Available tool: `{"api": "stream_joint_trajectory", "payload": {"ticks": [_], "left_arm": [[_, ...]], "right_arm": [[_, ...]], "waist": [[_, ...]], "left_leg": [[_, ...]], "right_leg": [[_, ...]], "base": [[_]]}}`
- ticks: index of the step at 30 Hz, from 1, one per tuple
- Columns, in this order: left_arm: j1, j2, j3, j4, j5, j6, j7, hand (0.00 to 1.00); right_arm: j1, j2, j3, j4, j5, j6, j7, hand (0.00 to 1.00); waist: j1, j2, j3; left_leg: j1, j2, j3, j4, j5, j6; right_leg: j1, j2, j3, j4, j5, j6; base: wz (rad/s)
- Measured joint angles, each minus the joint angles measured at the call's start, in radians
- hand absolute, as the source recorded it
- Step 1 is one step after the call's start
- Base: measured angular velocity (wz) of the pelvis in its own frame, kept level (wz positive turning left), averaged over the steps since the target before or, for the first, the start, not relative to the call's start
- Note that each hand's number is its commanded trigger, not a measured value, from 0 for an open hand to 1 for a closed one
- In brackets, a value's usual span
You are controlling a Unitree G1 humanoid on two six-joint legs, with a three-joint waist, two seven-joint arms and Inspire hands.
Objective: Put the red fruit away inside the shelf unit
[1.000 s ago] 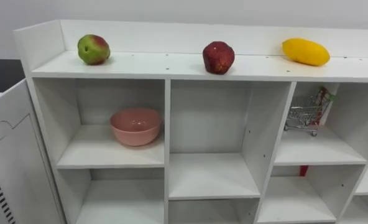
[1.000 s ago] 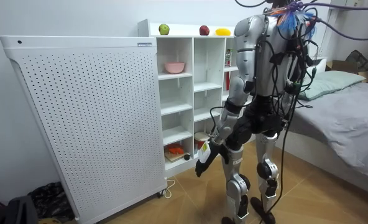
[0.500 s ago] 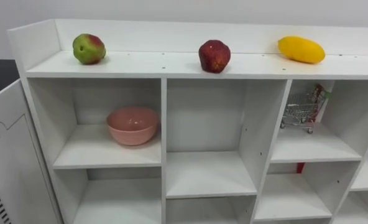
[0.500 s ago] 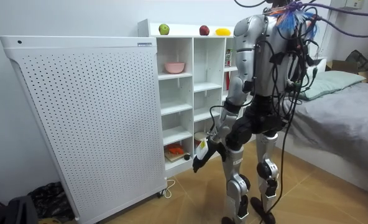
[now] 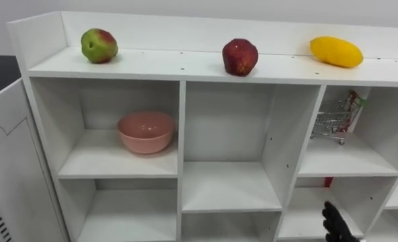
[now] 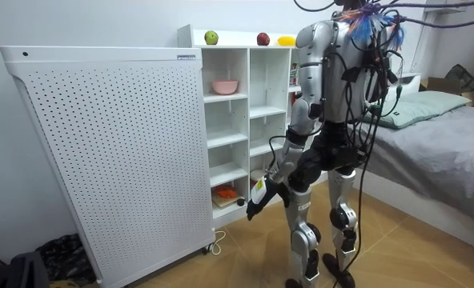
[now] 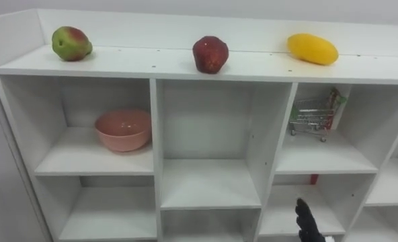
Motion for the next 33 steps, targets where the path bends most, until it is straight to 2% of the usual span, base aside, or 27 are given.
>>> {"api": "stream_joint_trajectory", "payload": {"ticks": [5,10,15,19,25,31,33], "left_arm": [[-0.001,0.004,-0.013,-0.018,0.008,0.0,-0.002,0.0],[0.0,0.005,-0.016,-0.011,0.007,0.0,-0.024,0.0],[0.007,0.005,-0.012,0.003,0.007,0.0,-0.049,0.0],[0.011,0.005,-0.012,0.002,0.008,0.001,-0.069,0.0],[0.011,0.006,-0.012,0.001,0.009,0.001,-0.089,0.0],[0.0,0.007,-0.011,-0.031,0.047,0.031,-0.109,0.0],[0.0,0.009,-0.011,-0.044,0.054,0.035,-0.109,0.0]], "right_arm": [[-0.015,-0.001,0.001,-0.146,0.0,-0.005,-0.018,0.0],[-0.081,-0.006,-0.002,-0.163,-0.002,-0.026,-0.039,0.0],[-0.131,-0.015,-0.006,-0.241,-0.003,-0.027,-0.066,0.0],[-0.179,-0.048,-0.01,-0.291,-0.004,-0.031,-0.072,0.0],[-0.252,-0.048,-0.012,-0.312,-0.022,-0.04,-0.097,0.0],[-0.34,-0.058,-0.024,-0.311,-0.005,-0.039,-0.145,0.0],[-0.359,-0.076,-0.025,-0.307,-0.004,-0.039,-0.16,0.0]], "waist": [[0.02,0.002,-0.0002],[0.018,0.003,0.0024],[0.032,0.004,0.006],[0.04,-0.006,0.0037],[0.048,-0.018,0.0065],[0.046,-0.021,0.0055],[0.052,-0.021,0.0055]], "left_leg": [[0.011,0.0,0.005,-0.007,0.0,0.0],[0.015,0.0,0.007,-0.007,0.0,0.0],[0.006,0.0,-0.002,-0.005,0.0,0.0],[-0.001,0.0,-0.007,0.001,0.001,-0.001],[-0.002,0.0,-0.007,0.003,0.002,-0.001],[-0.008,0.0,-0.027,0.003,0.002,-0.001],[-0.007,0.0,-0.033,0.003,0.002,-0.002]], "right_leg": [[0.005,0.0,0.007,0.0,0.0,0.0],[0.009,-0.001,0.012,0.0,0.0,0.0],[0.002,0.0,0.009,-0.001,-0.001,0.001],[0.002,0.0,0.008,-0.001,-0.001,0.001],[0.002,0.0,0.003,0.0,-0.001,0.001],[0.003,-0.001,-0.021,0.001,-0.001,0.001],[0.004,-0.001,-0.021,0.001,-0.001,0.001]], "base": [[-0.04],[0.0],[0.02],[0.07],[0.0],[0.08],[0.03]]}}
